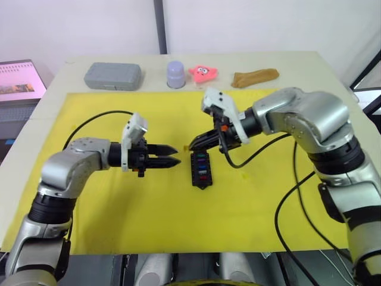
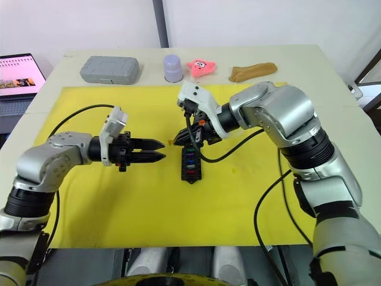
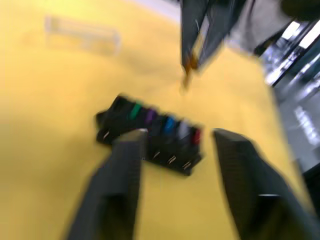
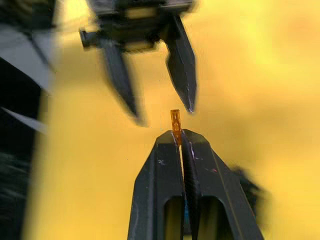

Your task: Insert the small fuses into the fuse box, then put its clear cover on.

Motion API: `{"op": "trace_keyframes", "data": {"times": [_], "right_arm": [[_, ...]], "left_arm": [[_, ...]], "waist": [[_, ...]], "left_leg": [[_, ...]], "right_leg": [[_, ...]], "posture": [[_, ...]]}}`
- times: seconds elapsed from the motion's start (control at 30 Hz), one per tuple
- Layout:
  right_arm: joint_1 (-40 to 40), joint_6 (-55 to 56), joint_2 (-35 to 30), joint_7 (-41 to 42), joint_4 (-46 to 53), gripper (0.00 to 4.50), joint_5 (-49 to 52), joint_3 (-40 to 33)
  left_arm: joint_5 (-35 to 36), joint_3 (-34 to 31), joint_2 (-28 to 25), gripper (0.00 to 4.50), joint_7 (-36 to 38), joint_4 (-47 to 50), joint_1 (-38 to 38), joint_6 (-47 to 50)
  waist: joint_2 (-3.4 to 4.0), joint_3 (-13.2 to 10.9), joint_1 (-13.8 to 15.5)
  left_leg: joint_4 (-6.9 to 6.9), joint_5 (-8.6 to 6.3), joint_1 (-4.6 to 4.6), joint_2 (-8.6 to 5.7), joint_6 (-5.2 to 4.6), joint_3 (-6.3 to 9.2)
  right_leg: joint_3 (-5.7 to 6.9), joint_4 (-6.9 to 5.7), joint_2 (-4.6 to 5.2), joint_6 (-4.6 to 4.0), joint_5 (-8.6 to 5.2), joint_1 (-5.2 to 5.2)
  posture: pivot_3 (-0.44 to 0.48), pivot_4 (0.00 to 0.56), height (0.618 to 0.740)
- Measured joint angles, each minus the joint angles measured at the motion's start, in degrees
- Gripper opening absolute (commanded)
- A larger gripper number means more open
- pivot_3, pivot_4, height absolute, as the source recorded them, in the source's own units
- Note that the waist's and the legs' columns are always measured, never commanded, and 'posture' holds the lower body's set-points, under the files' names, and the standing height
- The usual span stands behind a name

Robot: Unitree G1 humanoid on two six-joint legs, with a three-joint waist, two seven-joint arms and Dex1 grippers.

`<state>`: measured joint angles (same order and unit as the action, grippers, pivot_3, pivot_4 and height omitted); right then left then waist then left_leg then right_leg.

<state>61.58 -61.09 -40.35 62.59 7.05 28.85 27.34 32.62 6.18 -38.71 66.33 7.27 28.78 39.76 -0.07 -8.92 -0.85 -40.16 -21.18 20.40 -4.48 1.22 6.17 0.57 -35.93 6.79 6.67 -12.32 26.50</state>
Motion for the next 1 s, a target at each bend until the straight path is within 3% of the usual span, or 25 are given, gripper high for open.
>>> {"op": "trace_keyframes", "data": {"times": [0.03, 0.07, 0.2, 0.4, 1.0], "right_arm": [[-0.01, 2.87, -0.25, 1.01, -1.42, 0.00, -2.45, 2.03], [-0.01, 5.21, -0.31, 2.05, -2.67, 0.00, -4.32, 3.57], [0.04, 12.96, 0.20, 5.92, -7.36, 0.00, -10.54, 7.56], [0.08, 19.68, 1.20, 9.31, -11.55, 0.00, -16.93, 8.50], [0.07, 22.66, 3.68, 12.00, -14.70, 0.00, -22.27, 7.05]], "left_arm": [[-1.83, 1.18, 0.39, 4.19, 0.05, -0.74, 0.20, -2.30], [-3.43, 2.24, 1.09, 4.48, 0.05, -1.61, 0.48, -4.29], [-9.99, 6.96, 4.44, 4.48, 0.03, -6.64, 1.76, -12.31], [-14.29, 8.59, 6.51, 4.48, 0.73, -11.80, 3.58, -18.49], [-16.41, 8.58, 7.71, 4.48, 2.27, -12.85, 3.62, -20.42]], "waist": [[0.00, 0.00, -0.04], [0.00, 0.00, -0.04], [0.00, 0.00, -0.03], [0.00, 0.00, -0.05], [0.00, 0.00, -0.13]], "left_leg": [[0.01, 0.00, 0.03, 0.01, 0.00, -0.01], [0.01, 0.00, 0.03, 0.02, 0.00, -0.03], [0.01, 0.00, 0.04, 0.01, 0.00, -0.04], [0.00, 0.00, 0.05, 0.02, 0.00, -0.03], [-0.01, 0.00, 0.05, 0.03, 0.00, -0.02]], "right_leg": [[0.00, 0.00, 0.00, 0.00, 0.00, 0.03], [0.00, -0.01, 0.00, 0.00, 0.00, 0.04], [0.00, 0.01, 0.00, 0.00, 0.00, 0.04], [0.00, -0.01, 0.00, 0.00, 0.00, 0.08], [0.00, -0.03, 0.00, 0.00, 0.00, 0.08]], "posture": [[0.000, 0.150, 0.740], [0.000, 0.150, 0.740], [0.000, 0.150, 0.740], [0.000, 0.150, 0.740], [0.000, 0.150, 0.740]]}}
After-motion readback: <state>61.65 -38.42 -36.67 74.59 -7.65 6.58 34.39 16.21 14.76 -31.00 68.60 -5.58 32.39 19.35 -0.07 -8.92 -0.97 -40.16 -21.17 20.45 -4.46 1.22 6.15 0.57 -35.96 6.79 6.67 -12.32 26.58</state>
